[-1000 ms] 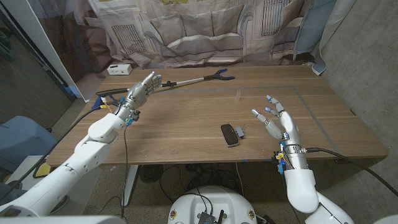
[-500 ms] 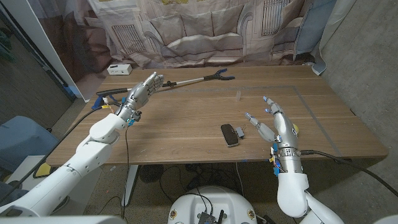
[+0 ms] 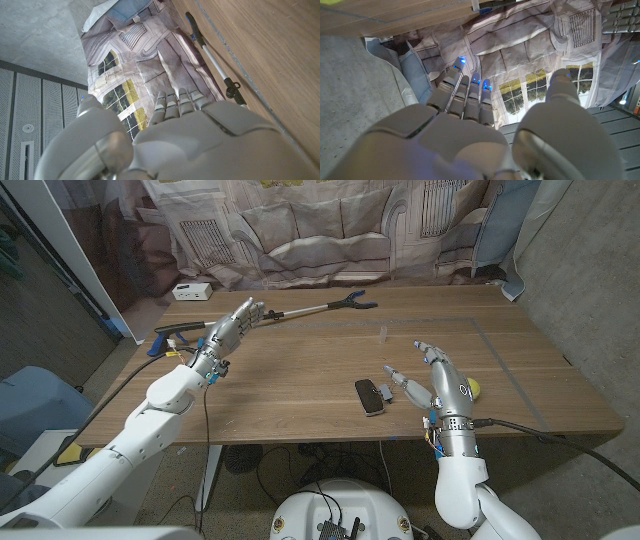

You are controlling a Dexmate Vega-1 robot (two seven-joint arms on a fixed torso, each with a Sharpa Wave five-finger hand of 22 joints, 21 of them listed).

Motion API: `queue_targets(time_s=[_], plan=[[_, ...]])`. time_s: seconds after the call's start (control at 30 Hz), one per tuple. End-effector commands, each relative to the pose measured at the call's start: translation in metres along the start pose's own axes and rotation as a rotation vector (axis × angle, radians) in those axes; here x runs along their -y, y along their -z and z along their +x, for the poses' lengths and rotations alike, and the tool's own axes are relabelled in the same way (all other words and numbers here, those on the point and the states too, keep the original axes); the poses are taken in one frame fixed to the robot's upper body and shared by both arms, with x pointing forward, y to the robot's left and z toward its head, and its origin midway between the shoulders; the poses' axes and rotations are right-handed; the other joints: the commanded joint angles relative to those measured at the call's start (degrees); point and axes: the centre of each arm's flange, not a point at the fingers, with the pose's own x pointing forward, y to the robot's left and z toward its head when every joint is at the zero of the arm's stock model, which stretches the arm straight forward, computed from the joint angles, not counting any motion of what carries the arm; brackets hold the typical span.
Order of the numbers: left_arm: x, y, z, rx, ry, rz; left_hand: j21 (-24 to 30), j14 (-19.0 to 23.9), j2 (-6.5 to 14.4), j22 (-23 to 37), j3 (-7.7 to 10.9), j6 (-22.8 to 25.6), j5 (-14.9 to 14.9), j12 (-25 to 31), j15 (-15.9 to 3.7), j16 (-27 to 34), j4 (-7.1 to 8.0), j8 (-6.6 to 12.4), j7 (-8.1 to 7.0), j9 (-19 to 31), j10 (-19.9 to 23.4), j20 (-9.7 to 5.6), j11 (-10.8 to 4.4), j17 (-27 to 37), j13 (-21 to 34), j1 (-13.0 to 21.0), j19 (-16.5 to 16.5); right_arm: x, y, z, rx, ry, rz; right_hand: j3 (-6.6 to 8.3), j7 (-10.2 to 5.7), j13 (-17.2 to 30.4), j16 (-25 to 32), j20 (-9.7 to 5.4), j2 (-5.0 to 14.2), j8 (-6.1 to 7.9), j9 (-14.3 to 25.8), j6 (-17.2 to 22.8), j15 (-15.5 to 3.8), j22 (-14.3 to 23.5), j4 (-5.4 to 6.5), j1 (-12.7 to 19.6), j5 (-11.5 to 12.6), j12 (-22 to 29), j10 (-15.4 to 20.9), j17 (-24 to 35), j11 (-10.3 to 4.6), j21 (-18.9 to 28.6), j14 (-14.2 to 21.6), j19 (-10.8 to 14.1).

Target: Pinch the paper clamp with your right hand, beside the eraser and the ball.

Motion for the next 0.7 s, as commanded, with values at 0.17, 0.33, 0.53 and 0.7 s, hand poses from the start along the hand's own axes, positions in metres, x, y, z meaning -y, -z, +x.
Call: queue_targets(time_s=[0.17,0.33,0.53,0.7], plan=[[0.000,0.003,0.002,-0.010,0.008,-0.001,-0.19,0.36,-0.18,0.23,0.10,0.51,-0.01,-0.43,0.41,-0.04,-0.42,-0.14,0.55,0.06,0.42,0.32,-0.01,0.33,0.32,0.77,0.01,-0.012,-0.018,0.000,-0.042,-0.046,-0.103,-0.70,0.18,0.02,1.34,-0.30,-0.38,0.71,0.00,3.08,-0.78,0.14,0.54,-0.83,0.58,0.61,3.57,0.39,-0.05,0.87,4.12,4.39],[-0.001,0.003,0.001,-0.012,0.007,-0.002,-0.20,0.38,-0.17,0.23,0.13,0.56,-0.02,-0.51,0.40,-0.06,-0.45,-0.16,0.56,0.06,0.37,0.33,0.01,0.33,0.32,0.78,0.00,-0.013,-0.024,0.003,-0.062,-0.061,-0.132,-0.70,0.25,-0.09,1.60,-0.39,-0.27,0.79,-0.04,3.93,-0.82,0.15,0.47,-0.55,0.68,0.73,4.75,0.41,0.20,1.00,5.16,5.45],[-0.001,0.002,0.001,-0.014,0.007,0.002,-0.21,0.39,-0.15,0.24,0.18,0.55,-0.02,-0.55,0.32,-0.07,-0.48,-0.21,0.47,0.06,0.45,0.33,0.11,0.33,0.33,0.78,0.00,-0.016,-0.026,0.007,-0.087,-0.090,-0.152,-0.31,0.11,-0.18,1.76,-0.40,0.01,0.66,-0.07,4.14,-1.05,0.16,0.00,0.64,0.83,0.53,5.03,0.35,-0.18,1.03,5.99,6.19],[0.000,0.003,0.002,-0.014,0.008,-0.003,-0.22,0.39,-0.13,0.24,0.22,0.56,-0.03,-0.62,0.33,-0.08,-0.50,-0.24,0.51,0.06,0.42,0.35,0.02,0.33,0.33,0.79,-0.03,-0.020,-0.030,0.010,-0.139,-0.095,-0.196,-0.59,0.11,-0.24,1.96,-0.22,-0.58,0.51,-0.09,4.20,-0.90,0.17,-0.13,0.73,0.85,0.39,5.28,0.30,-0.33,1.05,6.93,6.72]])
